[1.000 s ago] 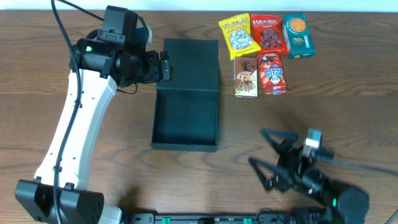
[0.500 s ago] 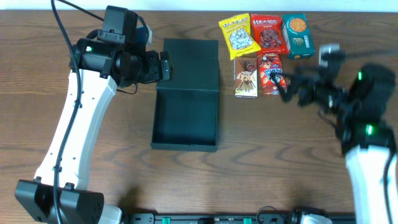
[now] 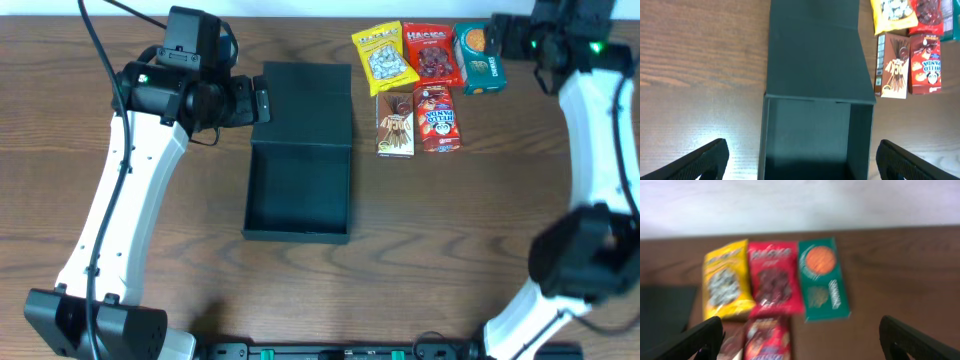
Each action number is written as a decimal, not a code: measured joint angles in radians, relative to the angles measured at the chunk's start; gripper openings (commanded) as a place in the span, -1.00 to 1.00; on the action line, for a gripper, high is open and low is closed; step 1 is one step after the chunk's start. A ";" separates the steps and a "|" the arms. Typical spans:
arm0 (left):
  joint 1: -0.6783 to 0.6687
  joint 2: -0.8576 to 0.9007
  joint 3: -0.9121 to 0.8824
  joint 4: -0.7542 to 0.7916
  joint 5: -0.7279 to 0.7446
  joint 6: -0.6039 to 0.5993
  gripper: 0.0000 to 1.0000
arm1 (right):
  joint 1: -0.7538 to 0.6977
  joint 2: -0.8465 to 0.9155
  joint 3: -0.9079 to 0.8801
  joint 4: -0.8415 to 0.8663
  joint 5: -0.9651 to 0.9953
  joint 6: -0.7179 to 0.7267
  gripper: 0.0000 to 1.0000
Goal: Pack container
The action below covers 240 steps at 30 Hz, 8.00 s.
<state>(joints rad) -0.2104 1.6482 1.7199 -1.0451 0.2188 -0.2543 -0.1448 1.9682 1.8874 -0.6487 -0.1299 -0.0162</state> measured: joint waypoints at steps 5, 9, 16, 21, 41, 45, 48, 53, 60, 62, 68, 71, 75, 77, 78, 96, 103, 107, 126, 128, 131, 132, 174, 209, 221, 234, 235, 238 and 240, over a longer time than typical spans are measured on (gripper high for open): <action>0.000 0.000 0.000 0.026 -0.009 0.000 0.91 | 0.000 0.203 0.195 -0.003 0.045 -0.007 0.98; 0.000 0.000 0.000 0.036 -0.018 0.000 0.91 | 0.005 0.323 0.264 0.026 0.058 -0.026 0.99; 0.000 0.000 0.000 0.040 -0.070 0.000 0.91 | 0.034 0.456 0.266 0.093 0.102 -0.055 0.98; 0.000 0.000 0.000 0.040 -0.077 0.000 0.91 | 0.044 0.517 0.266 0.101 0.109 -0.058 0.98; 0.000 0.000 0.000 0.035 -0.100 0.000 0.91 | 0.039 0.558 0.270 0.087 0.209 -0.065 0.98; 0.000 0.000 0.000 0.034 -0.100 0.000 0.91 | 0.038 0.577 0.271 0.077 0.210 -0.065 0.89; 0.000 0.000 0.000 0.033 -0.100 0.000 0.91 | 0.038 0.584 0.272 0.077 0.209 -0.070 0.64; 0.000 0.000 0.000 0.032 -0.100 0.000 0.91 | 0.038 0.584 0.272 0.072 0.208 -0.069 0.52; 0.002 0.000 0.000 0.030 -0.107 0.000 0.91 | 0.038 0.584 0.274 0.061 0.205 -0.069 0.48; 0.003 0.000 0.000 0.023 -0.108 0.000 0.91 | 0.038 0.584 0.280 0.049 0.205 -0.069 0.48; 0.004 0.000 0.000 0.013 -0.114 0.000 0.91 | 0.038 0.596 0.360 -0.030 0.205 -0.069 0.47; 0.004 0.000 0.000 0.009 -0.115 0.000 0.91 | 0.038 0.608 0.451 -0.086 0.205 -0.069 0.49; 0.004 0.000 0.000 0.001 -0.134 0.000 0.91 | 0.039 0.610 0.591 -0.186 0.205 -0.069 0.52; 0.004 0.000 0.000 -0.008 -0.156 -0.001 0.91 | 0.041 0.610 0.666 -0.238 0.205 -0.069 0.51; 0.006 0.000 0.000 -0.015 -0.171 -0.003 0.91 | 0.044 0.610 0.715 -0.275 0.202 -0.069 0.50; 0.315 -0.097 0.000 -0.185 -0.212 -0.011 0.91 | 0.392 0.585 0.908 -0.671 0.105 -0.064 0.35; 0.414 -0.121 0.000 -0.215 -0.204 -0.010 0.91 | 0.585 0.568 0.908 -0.801 0.100 -0.024 0.31; 0.429 -0.121 0.000 -0.220 -0.202 -0.003 0.91 | 0.678 0.551 0.908 -0.873 0.103 -0.017 0.29; 0.430 -0.121 0.000 -0.237 -0.151 -0.003 0.91 | 0.679 -0.274 0.053 -0.607 0.040 0.076 0.02; 0.430 -0.121 0.000 -0.238 -0.133 -0.003 0.91 | 0.711 -0.269 -0.053 -0.559 0.051 0.149 -0.09; 0.430 -0.121 0.000 -0.238 -0.112 -0.003 0.91 | 0.758 -0.235 -0.180 -0.480 0.055 0.275 -0.13; 0.430 -0.121 0.000 -0.237 -0.109 -0.003 0.91 | 0.777 -0.219 -0.218 -0.444 0.055 0.327 -0.14; 0.430 -0.121 0.000 -0.245 -0.042 -0.003 0.91 | 0.983 -0.077 -0.417 -0.291 0.287 0.980 0.99; 0.430 -0.121 0.000 -0.238 -0.042 -0.003 0.91 | 0.929 0.099 -0.336 -0.092 0.143 0.484 0.28; 0.430 -0.121 0.000 -0.238 -0.042 -0.003 0.91 | 0.827 0.076 -0.050 -0.179 0.024 0.263 0.43; 0.430 -0.121 0.000 -0.237 -0.042 -0.003 0.91 | 0.163 0.097 0.076 0.091 -0.190 0.146 0.69; 0.430 -0.121 0.000 -0.236 -0.042 -0.003 0.90 | 0.119 0.124 0.076 0.116 -0.225 0.155 0.68; 0.430 -0.121 0.000 -0.234 -0.042 -0.003 0.90 | 0.031 0.209 0.076 0.172 -0.303 0.193 0.69; 0.430 -0.121 0.000 -0.233 -0.042 -0.003 0.91 | -0.011 0.284 0.075 0.218 -0.357 0.227 0.72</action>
<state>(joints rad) 0.2192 1.5269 1.7199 -1.2778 0.1772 -0.2569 -0.1562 2.2524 1.9625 -0.4305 -0.4873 0.2104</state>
